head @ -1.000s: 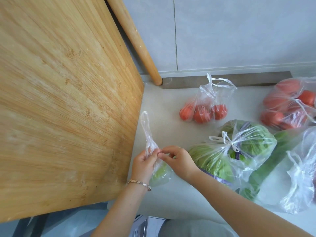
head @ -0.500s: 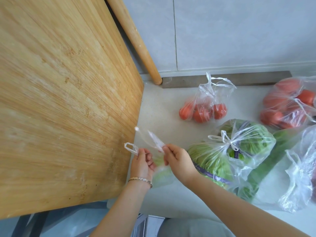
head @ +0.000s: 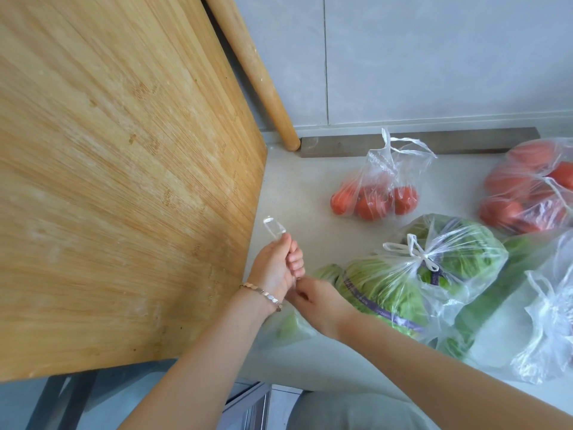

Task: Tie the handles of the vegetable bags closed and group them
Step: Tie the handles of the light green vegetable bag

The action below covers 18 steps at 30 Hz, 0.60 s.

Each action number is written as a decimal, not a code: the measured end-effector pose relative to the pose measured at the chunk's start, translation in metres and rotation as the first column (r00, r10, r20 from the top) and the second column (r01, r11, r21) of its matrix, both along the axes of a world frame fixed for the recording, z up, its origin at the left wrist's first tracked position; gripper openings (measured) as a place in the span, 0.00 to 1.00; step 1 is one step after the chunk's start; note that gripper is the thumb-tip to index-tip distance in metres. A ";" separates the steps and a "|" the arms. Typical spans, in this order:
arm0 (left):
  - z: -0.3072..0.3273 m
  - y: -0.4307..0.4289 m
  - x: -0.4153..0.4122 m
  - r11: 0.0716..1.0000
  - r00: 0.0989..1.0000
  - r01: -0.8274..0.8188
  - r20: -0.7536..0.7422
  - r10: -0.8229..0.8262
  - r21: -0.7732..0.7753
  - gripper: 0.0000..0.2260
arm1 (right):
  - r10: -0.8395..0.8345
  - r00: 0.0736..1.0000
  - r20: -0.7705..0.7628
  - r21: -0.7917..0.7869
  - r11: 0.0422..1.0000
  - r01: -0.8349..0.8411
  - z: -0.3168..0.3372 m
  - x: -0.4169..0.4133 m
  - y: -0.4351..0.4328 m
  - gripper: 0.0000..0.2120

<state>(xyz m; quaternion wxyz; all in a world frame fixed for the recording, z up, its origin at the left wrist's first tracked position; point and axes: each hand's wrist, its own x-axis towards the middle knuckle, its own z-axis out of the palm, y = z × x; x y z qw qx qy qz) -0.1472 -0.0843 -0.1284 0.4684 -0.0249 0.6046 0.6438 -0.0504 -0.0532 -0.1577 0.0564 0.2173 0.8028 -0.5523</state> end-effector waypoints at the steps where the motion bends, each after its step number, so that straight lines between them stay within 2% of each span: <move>1: 0.000 -0.002 -0.001 0.997 0.996 0.070 -0.050 -0.071 -0.022 0.17 | -0.022 1.000 0.017 -0.028 0.999 0.022 -0.003 0.003 0.000 0.19; 2: 0.000 -0.006 -0.002 0.982 0.969 0.169 -0.165 -0.182 -0.089 0.14 | -0.043 0.998 0.037 -0.071 0.996 0.046 -0.007 0.005 0.001 0.18; 3: 0.000 -0.012 -0.005 0.933 0.883 0.281 -0.319 -0.343 -0.224 0.12 | -0.079 0.996 0.053 -0.128 0.988 0.085 -0.010 0.009 0.002 0.18; 4: 0.001 -0.019 -0.006 0.848 0.735 0.368 -0.439 -0.517 -0.382 0.12 | -0.126 0.990 0.062 -0.189 0.973 0.135 -0.013 0.011 0.003 0.18; 5: -0.001 -0.025 -0.005 0.760 0.586 0.412 -0.492 -0.644 -0.503 0.13 | -0.172 0.983 0.065 -0.245 0.952 0.183 -0.016 0.014 0.004 0.18; 6: -0.003 -0.030 -0.002 0.693 0.494 0.443 -0.490 -0.718 -0.569 0.15 | -0.206 0.977 0.057 -0.278 0.936 0.214 -0.017 0.015 0.006 0.17; 7: -0.006 -0.035 0.002 0.653 0.442 0.474 -0.482 -0.757 -0.591 0.16 | -0.226 0.973 0.043 -0.294 0.928 0.228 -0.017 0.016 0.007 0.17; 10: -0.016 -0.041 0.011 0.603 0.265 0.474 -0.549 -0.793 -0.641 0.12 | -0.276 0.961 0.004 -0.302 0.916 0.264 -0.015 0.016 0.008 0.16; 12: -0.018 -0.043 0.010 0.612 0.299 0.516 -0.543 -0.785 -0.600 0.08 | -0.301 0.953 -0.028 -0.292 0.914 0.280 -0.013 0.017 0.009 0.19; 14: -0.016 -0.044 0.008 0.619 0.343 0.561 -0.527 -0.778 -0.549 0.08 | -0.270 0.961 -0.055 -0.294 0.924 0.243 -0.012 0.019 0.011 0.18; 16: -0.016 -0.044 0.005 0.630 0.331 0.562 -0.553 -0.765 -0.535 0.08 | -0.237 0.969 -0.067 -0.324 0.924 0.203 -0.013 0.020 0.011 0.14; 18: -0.015 -0.045 0.001 0.644 0.316 0.555 -0.583 -0.749 -0.526 0.07 | -0.275 0.959 -0.064 -0.361 0.903 0.235 -0.014 0.020 0.011 0.12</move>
